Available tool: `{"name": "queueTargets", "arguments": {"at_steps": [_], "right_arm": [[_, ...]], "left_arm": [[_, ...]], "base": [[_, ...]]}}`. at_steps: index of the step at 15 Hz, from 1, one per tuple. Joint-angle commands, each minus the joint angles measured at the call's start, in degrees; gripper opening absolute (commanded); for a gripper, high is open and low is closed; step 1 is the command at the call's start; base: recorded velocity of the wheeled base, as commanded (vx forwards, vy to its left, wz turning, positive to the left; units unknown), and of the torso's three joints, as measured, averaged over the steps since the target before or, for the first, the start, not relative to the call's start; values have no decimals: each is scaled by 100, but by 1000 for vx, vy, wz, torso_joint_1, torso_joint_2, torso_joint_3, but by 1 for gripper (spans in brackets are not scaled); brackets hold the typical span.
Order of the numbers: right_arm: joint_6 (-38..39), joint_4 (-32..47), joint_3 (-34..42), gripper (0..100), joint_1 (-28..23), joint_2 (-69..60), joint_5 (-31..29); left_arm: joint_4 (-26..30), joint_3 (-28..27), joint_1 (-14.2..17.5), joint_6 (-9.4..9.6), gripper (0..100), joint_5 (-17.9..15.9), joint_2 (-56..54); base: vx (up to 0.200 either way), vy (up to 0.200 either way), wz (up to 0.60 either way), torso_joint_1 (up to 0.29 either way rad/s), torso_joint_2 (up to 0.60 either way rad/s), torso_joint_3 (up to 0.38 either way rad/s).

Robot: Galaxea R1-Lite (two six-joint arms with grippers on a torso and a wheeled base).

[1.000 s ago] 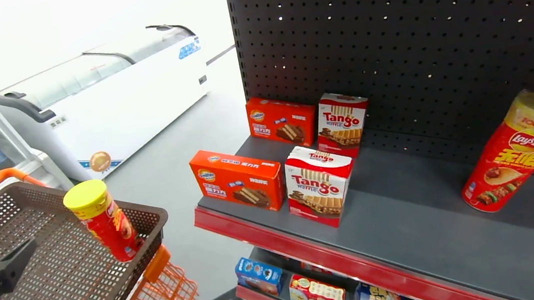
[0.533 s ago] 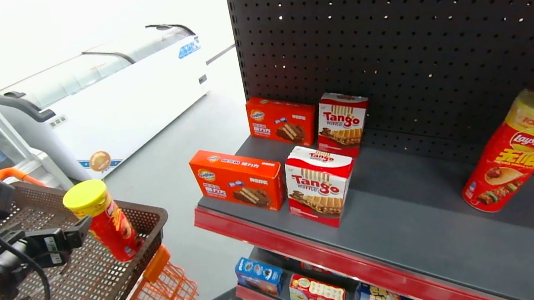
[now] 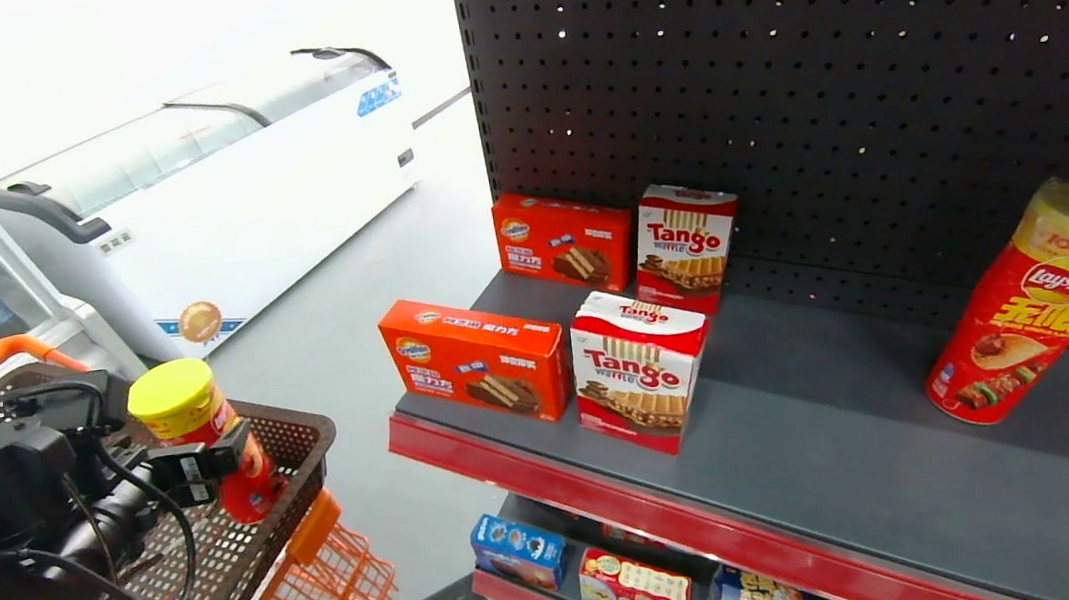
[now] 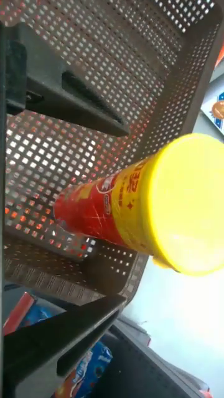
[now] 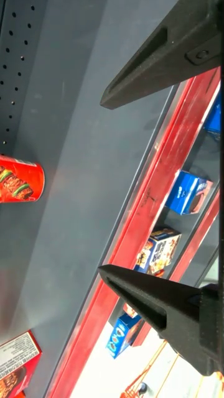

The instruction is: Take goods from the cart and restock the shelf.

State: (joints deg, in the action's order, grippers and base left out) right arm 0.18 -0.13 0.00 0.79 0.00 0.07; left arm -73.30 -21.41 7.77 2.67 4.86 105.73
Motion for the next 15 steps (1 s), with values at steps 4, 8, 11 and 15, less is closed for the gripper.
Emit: {"name": "queueTargets", "arguments": {"at_steps": [4, 8, 11, 15], "right_arm": [[-1, -4, 0, 100, 0, 9, 1], [-1, -4, 0, 100, 0, 9, 1], [-1, -4, 0, 100, 0, 9, 1], [-1, -4, 0, 100, 0, 9, 1]], "left_arm": [[-659, -285, 6, -12, 100, -3, 1011], [-817, -610, 14, -3, 100, -3, 1345], [-879, -1006, 14, -3, 100, -3, 1635], [-1002, -1366, 6, 67, 100, -3, 1846]], "base": [[0, 0, 0, 0, 0, 0], [0, 0, 0, 0, 0, 0], [0, 0, 0, 0, 0, 0], [0, 0, 0, 0, 0, 0]]}}
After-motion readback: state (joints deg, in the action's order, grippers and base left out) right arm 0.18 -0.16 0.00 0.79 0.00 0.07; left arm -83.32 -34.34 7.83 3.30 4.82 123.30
